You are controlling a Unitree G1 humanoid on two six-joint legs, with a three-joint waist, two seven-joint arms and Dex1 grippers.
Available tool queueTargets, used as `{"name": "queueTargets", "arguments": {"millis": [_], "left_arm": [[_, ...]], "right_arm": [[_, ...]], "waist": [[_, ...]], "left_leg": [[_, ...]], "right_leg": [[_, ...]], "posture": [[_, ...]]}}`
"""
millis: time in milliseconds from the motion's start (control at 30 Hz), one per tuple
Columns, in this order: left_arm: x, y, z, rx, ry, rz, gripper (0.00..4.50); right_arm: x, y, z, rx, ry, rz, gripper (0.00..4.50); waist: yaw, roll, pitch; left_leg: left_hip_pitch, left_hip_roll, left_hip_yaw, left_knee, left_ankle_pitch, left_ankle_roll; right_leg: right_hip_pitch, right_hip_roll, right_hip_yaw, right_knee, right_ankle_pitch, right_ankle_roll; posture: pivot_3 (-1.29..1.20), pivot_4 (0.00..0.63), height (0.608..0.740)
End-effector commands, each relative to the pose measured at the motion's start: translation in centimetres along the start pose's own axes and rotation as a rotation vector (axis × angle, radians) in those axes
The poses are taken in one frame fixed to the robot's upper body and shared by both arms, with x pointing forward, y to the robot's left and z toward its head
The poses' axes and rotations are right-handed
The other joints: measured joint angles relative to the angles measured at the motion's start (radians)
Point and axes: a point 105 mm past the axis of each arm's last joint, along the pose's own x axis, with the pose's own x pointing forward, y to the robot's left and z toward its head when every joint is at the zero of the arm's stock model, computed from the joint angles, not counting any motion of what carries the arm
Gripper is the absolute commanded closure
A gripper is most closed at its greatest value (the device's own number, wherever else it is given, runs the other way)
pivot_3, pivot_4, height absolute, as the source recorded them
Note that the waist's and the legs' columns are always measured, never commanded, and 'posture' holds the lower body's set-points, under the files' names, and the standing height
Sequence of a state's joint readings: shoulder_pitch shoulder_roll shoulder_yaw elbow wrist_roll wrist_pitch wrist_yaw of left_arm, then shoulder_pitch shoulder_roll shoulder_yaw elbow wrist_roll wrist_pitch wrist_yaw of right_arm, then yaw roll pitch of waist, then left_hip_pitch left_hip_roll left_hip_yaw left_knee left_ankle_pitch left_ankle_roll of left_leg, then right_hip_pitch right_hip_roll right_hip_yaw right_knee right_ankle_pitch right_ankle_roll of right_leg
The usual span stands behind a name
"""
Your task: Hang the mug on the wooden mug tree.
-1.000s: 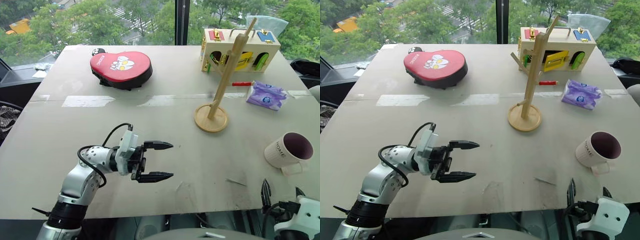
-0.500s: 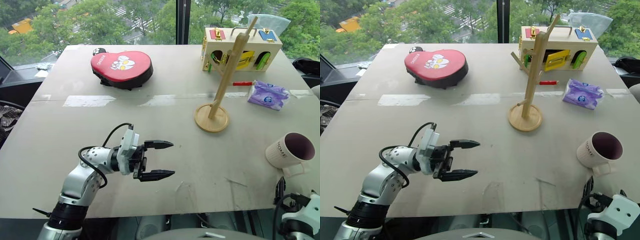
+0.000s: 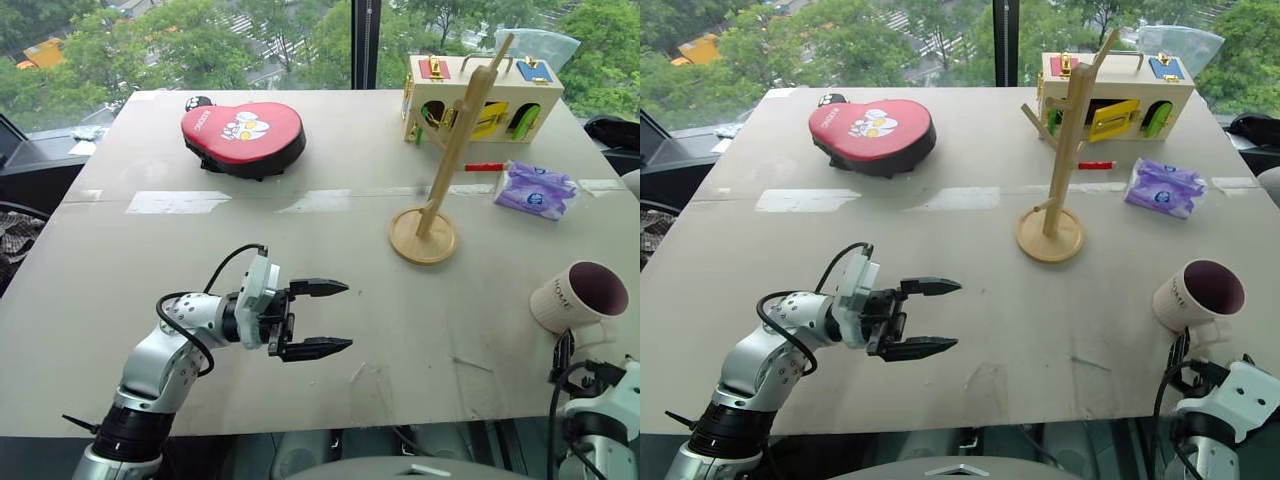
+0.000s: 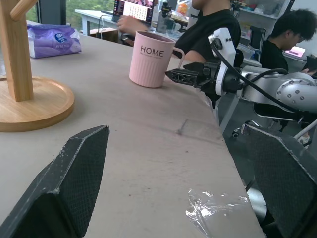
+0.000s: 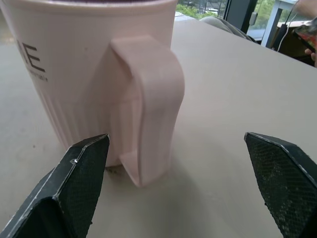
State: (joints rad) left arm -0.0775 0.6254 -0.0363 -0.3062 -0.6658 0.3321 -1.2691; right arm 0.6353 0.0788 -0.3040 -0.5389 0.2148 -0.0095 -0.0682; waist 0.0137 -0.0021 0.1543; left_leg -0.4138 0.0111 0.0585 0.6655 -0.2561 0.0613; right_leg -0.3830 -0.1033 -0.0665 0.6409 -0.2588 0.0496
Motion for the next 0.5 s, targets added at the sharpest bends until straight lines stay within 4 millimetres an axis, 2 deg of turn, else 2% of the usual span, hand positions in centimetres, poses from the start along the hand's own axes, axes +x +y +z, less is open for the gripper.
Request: {"name": "queueTargets", "arguments": {"millis": [33, 300, 500], "left_arm": [[-0.1, -0.2, 1.3, 0.053, -0.012, -0.021, 0.08], [-0.1, -0.3, 1.2, 0.052, -0.010, -0.020, 0.08], [-0.2, 0.0, 1.3, 0.066, -0.006, -0.005, 0.08]], "right_arm": [[0.1, -0.5, 1.8, -0.004, -0.051, -0.027, 0.09], [0.3, -0.4, 2.2, -0.038, -0.038, -0.091, 0.09], [1.5, -0.8, 1.5, -0.070, -0.003, -0.160, 0.09]], "waist": [[0.000, 0.000, 0.000], [-0.002, 0.000, 0.000], [-0.002, 0.000, 0.000]], "left_leg": [[0.000, 0.000, 0.000, 0.000, 0.000, 0.000], [0.000, 0.000, 0.001, 0.000, 0.000, 0.000], [0.000, 0.000, 0.001, 0.000, 0.000, 0.000]], "right_leg": [[0.000, 0.000, 0.000, 0.000, 0.000, 0.000], [0.000, 0.001, 0.000, 0.000, 0.000, 0.000], [0.000, 0.001, 0.000, 0.000, 0.000, 0.000]], "posture": [[0.00, 0.150, 0.733], [0.00, 0.150, 0.733], [0.00, 0.150, 0.733]]}}
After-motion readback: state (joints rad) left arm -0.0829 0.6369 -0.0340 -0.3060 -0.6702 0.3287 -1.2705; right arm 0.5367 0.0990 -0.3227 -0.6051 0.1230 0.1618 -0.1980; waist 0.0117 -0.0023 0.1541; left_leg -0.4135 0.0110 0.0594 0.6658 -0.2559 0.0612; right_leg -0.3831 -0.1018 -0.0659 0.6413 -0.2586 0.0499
